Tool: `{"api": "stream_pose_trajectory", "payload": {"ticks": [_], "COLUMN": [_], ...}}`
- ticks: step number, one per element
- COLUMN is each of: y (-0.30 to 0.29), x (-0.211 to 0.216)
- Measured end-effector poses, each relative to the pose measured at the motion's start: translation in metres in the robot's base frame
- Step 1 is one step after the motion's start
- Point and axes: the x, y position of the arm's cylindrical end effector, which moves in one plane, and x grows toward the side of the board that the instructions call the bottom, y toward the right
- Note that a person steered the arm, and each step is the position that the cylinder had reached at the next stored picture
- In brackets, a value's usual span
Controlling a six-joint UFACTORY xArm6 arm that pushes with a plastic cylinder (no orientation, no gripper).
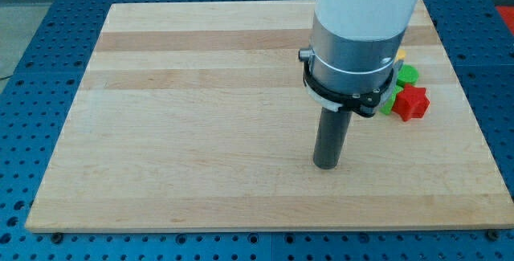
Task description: Move your arm to the bottom right of the board
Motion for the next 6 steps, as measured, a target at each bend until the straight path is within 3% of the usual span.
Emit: {"api": "stream_pose_trajectory", "payload": {"ticks": [2, 3, 4, 6], "y": [0.007, 0.045, 0.113, 0.271], "x": [0.012, 0.041, 0.040, -0.039]}}
